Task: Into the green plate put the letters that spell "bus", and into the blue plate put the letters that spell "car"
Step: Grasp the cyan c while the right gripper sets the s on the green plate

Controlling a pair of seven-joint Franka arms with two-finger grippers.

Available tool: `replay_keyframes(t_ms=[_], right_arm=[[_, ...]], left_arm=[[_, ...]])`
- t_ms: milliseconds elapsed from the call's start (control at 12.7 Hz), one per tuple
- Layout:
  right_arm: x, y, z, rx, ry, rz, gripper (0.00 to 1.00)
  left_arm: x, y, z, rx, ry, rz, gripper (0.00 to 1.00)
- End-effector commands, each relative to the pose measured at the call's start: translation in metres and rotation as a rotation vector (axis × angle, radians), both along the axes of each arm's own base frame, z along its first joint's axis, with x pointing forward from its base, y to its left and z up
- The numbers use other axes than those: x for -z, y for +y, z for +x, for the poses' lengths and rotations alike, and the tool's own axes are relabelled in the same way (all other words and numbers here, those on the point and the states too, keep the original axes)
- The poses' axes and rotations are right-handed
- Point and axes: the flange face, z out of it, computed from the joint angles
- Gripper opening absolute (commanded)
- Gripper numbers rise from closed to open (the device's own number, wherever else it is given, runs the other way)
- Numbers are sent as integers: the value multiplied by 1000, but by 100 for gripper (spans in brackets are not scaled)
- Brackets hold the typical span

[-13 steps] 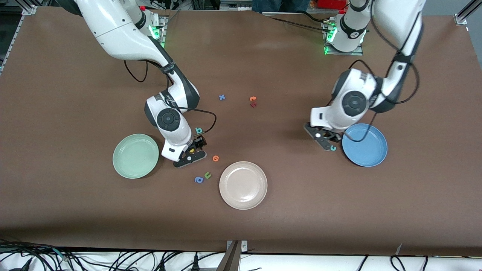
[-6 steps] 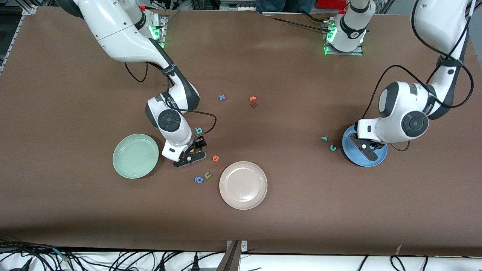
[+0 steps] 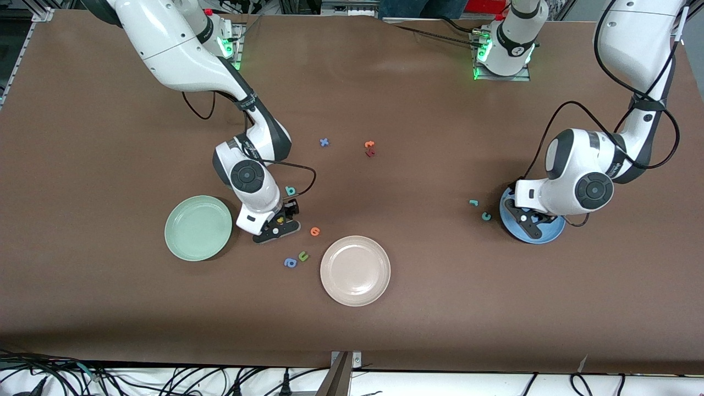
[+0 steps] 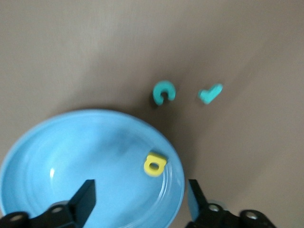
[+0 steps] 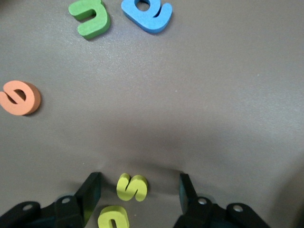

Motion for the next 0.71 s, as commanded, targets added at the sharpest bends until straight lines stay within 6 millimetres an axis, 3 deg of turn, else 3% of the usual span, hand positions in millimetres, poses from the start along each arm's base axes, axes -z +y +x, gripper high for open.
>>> replay_keyframes(t_ms=[0,314,472,629], right_arm=[[1,-3,-2,12,-5,4,70],[5,-4,-6,71,4,1,69],[4,-5,-6,85,7,2,68],[5,-7,-6,93,11,0,60]], left_arm=[[-7,-55,16,104,-33,3,100],[42,-72,38,285,-70,-56,100],[62,-67,38,366,-68,-76,100],[78,-63,25,420,-32,-88,97]])
